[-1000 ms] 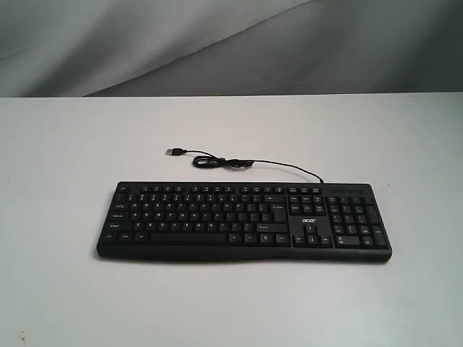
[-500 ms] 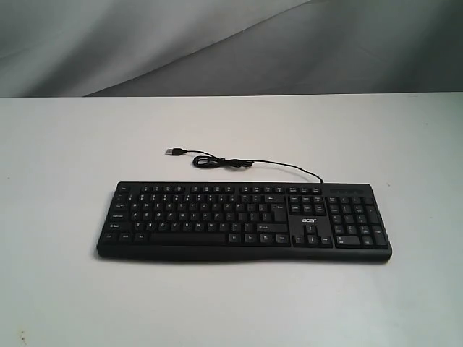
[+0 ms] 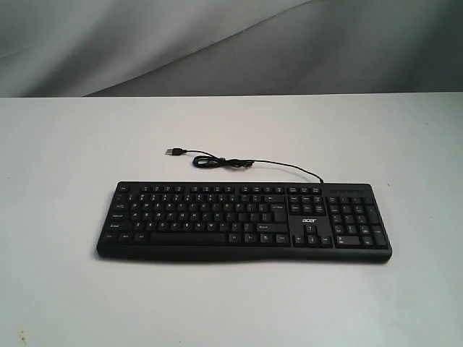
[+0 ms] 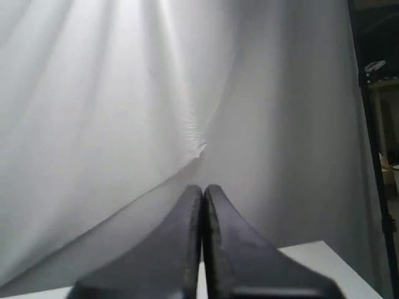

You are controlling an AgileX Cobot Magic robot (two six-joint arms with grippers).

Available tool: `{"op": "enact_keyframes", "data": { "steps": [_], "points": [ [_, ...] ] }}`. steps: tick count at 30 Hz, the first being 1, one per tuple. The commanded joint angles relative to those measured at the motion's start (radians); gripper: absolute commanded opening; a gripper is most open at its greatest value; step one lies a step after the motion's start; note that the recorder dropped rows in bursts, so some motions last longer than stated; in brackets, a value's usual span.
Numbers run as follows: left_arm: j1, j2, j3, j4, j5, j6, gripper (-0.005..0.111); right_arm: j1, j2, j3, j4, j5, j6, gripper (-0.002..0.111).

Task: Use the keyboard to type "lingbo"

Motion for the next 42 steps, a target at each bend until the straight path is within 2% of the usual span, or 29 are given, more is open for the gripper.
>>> {"op": "enact_keyframes", "data": {
  "steps": [1,7,11,16,20,23,27,33,35,38,42],
  "points": [
    [0.002,-0.003,0.004,-0.008,-0.005,-0.004,0.001,0.000,0.027,-0.150,0.000,0.076,0.006,0.000],
    [0.002,-0.003,0.004,-0.008,-0.005,-0.004,0.001,0.000,0.320,-0.459,-0.037,0.354,-0.039,0.000],
    [0.002,-0.003,0.004,-0.008,-0.005,-0.004,0.001,0.004,0.554,-0.647,0.013,0.592,-0.084,0.000],
    [0.002,-0.003,0.004,-0.008,-0.005,-0.004,0.001,0.073,0.787,-0.707,0.170,0.758,-0.084,0.000],
    [0.002,-0.003,0.004,-0.008,-0.005,-0.004,0.001,0.158,0.931,-0.705,0.180,0.856,-0.084,0.000],
    [0.002,-0.003,0.004,-0.008,-0.005,-0.004,0.001,0.205,1.023,-0.705,0.180,0.857,-0.084,0.000],
    [0.002,-0.003,0.004,-0.008,-0.005,-0.004,0.001,0.222,1.102,-0.705,0.182,0.774,-0.079,0.000],
    [0.002,-0.003,0.004,-0.008,-0.005,-0.004,0.001,0.222,1.188,-0.705,0.321,0.655,-0.085,0.000],
    [0.002,-0.003,0.004,-0.008,-0.005,-0.004,0.001,0.222,1.225,-0.705,0.389,0.618,-0.147,0.000],
    [0.002,-0.003,0.004,-0.008,-0.005,-0.004,0.001,0.231,1.283,-0.705,0.540,0.629,-0.345,0.000],
    [0.002,-0.003,0.004,-0.008,-0.005,-0.004,0.001,0.323,1.369,-0.727,0.657,0.646,-0.510,0.000]
  ]
}}
